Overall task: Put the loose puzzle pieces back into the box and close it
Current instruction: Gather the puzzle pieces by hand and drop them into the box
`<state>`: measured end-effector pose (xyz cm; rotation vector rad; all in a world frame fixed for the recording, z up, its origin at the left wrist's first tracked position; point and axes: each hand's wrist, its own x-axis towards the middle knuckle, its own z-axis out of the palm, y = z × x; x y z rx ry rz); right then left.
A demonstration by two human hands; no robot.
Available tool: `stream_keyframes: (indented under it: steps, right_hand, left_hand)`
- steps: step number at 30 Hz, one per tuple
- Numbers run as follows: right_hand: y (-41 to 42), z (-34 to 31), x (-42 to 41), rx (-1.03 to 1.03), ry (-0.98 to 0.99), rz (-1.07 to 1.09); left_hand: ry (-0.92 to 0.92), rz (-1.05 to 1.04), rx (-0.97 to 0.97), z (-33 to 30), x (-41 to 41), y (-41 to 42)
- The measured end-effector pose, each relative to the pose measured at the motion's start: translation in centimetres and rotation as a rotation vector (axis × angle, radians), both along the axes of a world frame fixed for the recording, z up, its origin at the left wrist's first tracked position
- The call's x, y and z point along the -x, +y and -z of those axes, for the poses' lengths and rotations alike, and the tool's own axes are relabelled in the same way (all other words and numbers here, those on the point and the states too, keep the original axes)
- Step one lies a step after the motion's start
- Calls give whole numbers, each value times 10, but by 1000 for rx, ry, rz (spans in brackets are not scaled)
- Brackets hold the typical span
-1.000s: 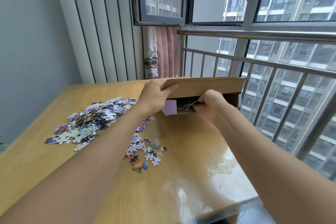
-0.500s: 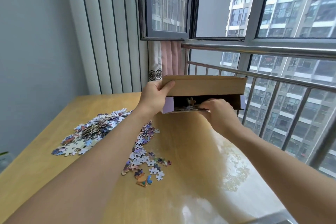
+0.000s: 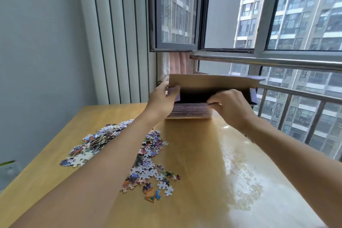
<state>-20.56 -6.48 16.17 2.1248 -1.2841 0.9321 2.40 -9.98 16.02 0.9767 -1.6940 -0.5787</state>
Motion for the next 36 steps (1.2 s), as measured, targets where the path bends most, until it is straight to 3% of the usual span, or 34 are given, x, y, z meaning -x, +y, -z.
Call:
stream_keyframes:
  steps: [10, 15, 19, 25, 27, 29, 32, 33, 36]
  right_hand:
    - [14, 72, -5, -374, 231, 242]
    - [28, 91, -21, -599, 113, 249]
    - [47, 72, -53, -759, 17, 104]
    - [38, 39, -108, -755, -230, -107]
    - [11, 47, -127, -867, -297, -91]
    - [-17, 61, -149, -1079, -351, -37]
    - [-54, 83, -175, -1152, -261, 79]
    - [-65, 87, -178, -1167, -271, 93]
    - [-93, 94, -199, -1306, -349, 24]
  left_hand:
    - [-48, -41, -267, 61, -2, -4]
    - [-66, -42, -332, 103, 10, 15]
    - [-131, 62, -328, 129, 25, 18]
    - [-401, 205, -295, 118, -18, 27]
    - [-413, 134, -291, 116, -55, 21]
    - [-336, -133, -182, 118, -96, 20]
    - [-347, -590, 2, 139, -161, 22]
    - [-374, -672, -21, 146, -176, 21]
    - [-417, -755, -352, 168, -212, 8]
